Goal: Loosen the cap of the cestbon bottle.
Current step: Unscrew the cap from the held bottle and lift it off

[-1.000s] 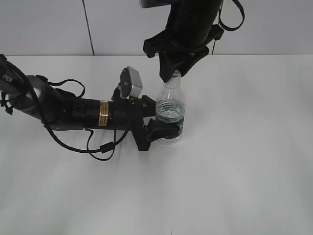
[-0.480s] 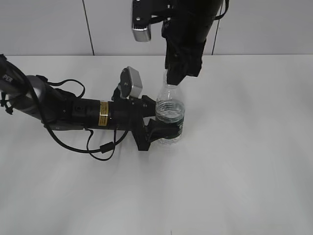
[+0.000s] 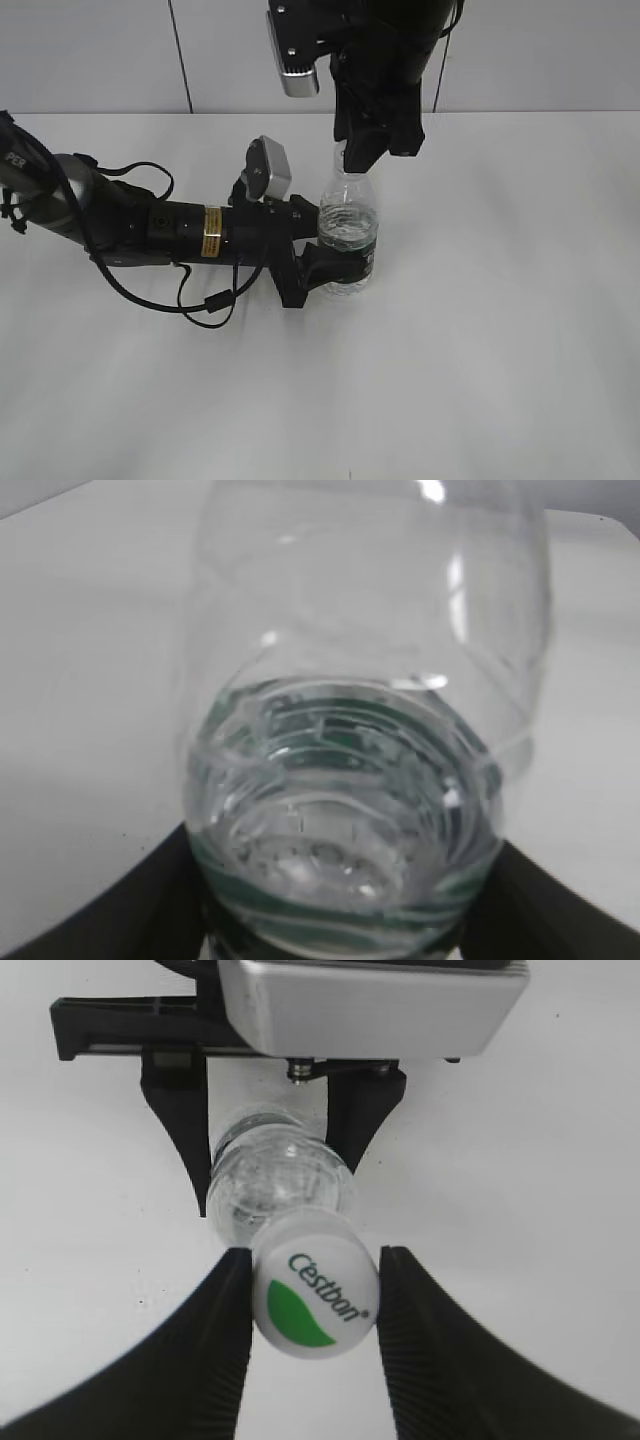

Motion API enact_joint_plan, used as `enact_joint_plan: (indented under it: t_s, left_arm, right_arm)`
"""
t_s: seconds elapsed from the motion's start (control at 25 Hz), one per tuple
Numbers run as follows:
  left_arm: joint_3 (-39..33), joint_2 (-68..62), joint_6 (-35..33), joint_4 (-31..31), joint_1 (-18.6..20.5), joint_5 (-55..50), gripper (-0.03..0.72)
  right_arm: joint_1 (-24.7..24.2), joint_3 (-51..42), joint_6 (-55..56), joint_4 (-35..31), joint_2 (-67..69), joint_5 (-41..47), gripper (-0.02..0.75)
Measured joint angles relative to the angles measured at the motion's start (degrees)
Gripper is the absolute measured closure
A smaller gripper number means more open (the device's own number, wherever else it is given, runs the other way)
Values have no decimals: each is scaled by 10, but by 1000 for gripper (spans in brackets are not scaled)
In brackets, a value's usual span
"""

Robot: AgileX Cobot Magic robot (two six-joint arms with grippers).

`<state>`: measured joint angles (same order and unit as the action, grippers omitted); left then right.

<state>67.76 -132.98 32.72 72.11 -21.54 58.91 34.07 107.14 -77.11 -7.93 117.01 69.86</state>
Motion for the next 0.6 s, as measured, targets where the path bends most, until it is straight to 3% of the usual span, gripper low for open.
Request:
enact_joint_plan:
  t_s: [0.12,0.36,0.6]
  left_arm:
    - [0,0,0,1,0,0,270]
    - [0,0,0,1,0,1,270]
    - [0,0,0,1,0,1,270]
  right_arm:
    - [0,0,43,-11,0,0,408]
    - [0,0,126,-22,-4,0,176]
    - [0,0,285,-26,-46,0,169]
